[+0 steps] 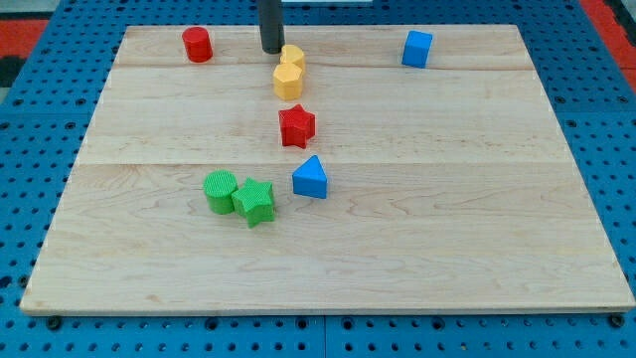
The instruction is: Move the blue cube into the blue triangle
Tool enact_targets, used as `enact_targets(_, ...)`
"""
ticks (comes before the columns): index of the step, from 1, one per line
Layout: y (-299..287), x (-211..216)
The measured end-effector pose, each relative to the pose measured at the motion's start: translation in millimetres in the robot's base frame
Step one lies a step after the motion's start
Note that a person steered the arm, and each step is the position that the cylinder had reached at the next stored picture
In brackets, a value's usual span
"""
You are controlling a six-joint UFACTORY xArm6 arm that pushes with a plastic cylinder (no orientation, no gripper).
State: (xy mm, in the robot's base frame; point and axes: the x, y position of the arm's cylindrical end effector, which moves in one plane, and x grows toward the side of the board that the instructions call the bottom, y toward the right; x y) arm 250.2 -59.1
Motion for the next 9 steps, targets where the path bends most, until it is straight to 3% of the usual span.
enact_targets(1, -15, 32)
enact_targets(5, -23, 29)
enact_targets(7, -23, -12)
enact_targets(9, 40, -41)
